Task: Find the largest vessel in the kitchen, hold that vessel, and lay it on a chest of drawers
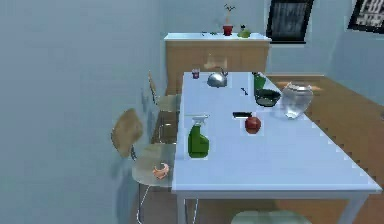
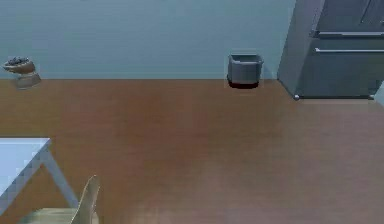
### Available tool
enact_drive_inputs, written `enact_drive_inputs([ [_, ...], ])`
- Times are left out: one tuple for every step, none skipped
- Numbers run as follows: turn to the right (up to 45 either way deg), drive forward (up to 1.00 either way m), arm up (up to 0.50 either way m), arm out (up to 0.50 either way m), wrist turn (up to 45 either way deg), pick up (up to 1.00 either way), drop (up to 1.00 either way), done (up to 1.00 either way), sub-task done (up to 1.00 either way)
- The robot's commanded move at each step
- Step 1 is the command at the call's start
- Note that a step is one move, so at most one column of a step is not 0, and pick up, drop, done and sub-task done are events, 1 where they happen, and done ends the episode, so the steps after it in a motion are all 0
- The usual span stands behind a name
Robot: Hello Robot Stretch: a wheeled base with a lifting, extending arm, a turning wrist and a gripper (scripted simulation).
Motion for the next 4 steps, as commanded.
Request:
enact_drive_inputs([
  [45.0, 0.00, 0.00, 0.00, 0.0, 0.00, 0.00, 0.00, 0.00],
  [45.0, 0.00, 0.00, 0.00, 0.0, 0.00, 0.00, 0.00, 0.00],
  [45.0, 0.00, 0.00, 0.00, 0.0, 0.00, 0.00, 0.00, 0.00],
  [12.0, 0.00, 0.00, 0.00, 0.0, 0.00, 0.00, 0.00, 0.00],
])
